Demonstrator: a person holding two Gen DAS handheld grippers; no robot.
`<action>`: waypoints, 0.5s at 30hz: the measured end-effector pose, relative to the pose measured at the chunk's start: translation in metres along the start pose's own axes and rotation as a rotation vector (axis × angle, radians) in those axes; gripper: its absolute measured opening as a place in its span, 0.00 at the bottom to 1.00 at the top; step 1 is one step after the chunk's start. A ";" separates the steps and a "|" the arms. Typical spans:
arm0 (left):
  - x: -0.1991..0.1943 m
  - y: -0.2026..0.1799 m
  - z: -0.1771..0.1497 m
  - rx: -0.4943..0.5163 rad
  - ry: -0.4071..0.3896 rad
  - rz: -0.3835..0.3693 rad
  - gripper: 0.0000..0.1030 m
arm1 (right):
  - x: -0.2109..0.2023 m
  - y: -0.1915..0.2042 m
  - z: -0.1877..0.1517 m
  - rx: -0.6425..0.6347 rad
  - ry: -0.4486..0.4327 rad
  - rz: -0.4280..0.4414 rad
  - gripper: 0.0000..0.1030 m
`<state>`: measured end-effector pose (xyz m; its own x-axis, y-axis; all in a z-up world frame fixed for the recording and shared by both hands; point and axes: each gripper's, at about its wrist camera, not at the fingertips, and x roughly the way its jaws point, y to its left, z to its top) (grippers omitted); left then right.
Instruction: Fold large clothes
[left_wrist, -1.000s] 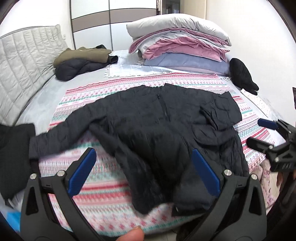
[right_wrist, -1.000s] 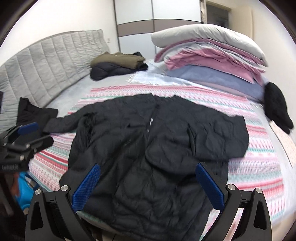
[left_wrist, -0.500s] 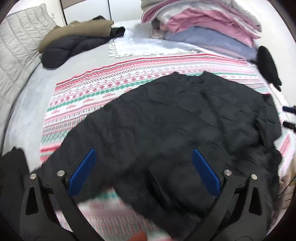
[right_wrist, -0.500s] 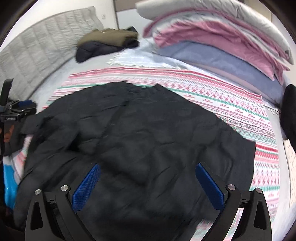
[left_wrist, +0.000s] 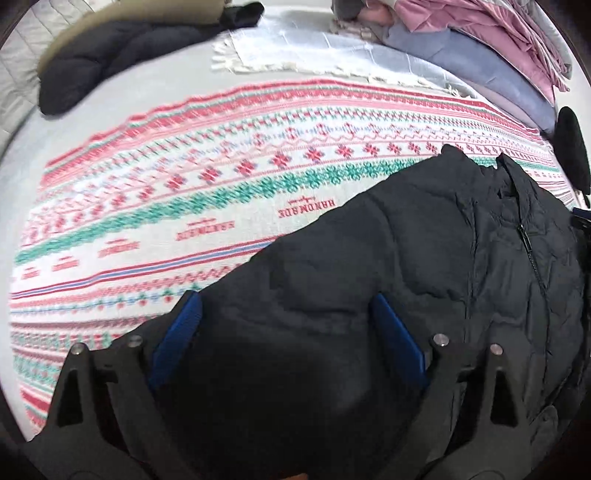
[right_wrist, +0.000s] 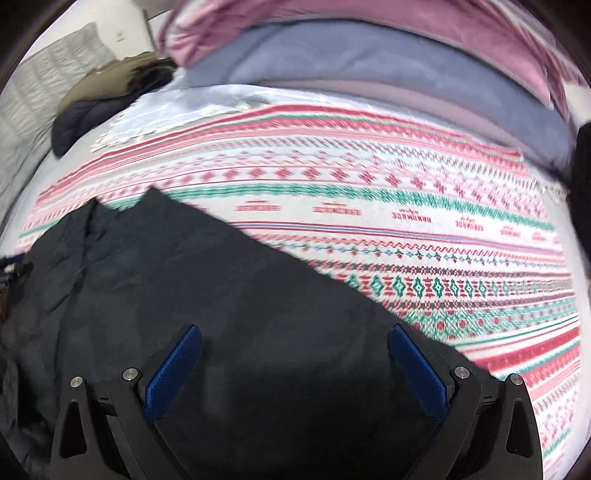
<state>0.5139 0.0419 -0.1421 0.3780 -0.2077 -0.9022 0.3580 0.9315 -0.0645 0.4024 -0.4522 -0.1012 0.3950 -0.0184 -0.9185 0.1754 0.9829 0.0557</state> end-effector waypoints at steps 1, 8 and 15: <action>0.003 0.000 -0.001 0.001 0.018 -0.025 0.91 | 0.008 -0.008 0.001 0.027 0.016 0.010 1.00; -0.014 -0.010 -0.013 -0.025 -0.010 -0.108 0.13 | 0.019 0.002 -0.018 0.013 -0.006 0.023 0.20; -0.059 -0.019 -0.003 -0.004 -0.194 0.103 0.09 | -0.008 0.066 0.009 -0.173 -0.143 -0.204 0.07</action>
<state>0.4818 0.0370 -0.0889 0.5694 -0.1648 -0.8054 0.3060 0.9518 0.0216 0.4186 -0.3889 -0.0869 0.4928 -0.2318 -0.8387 0.1125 0.9728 -0.2027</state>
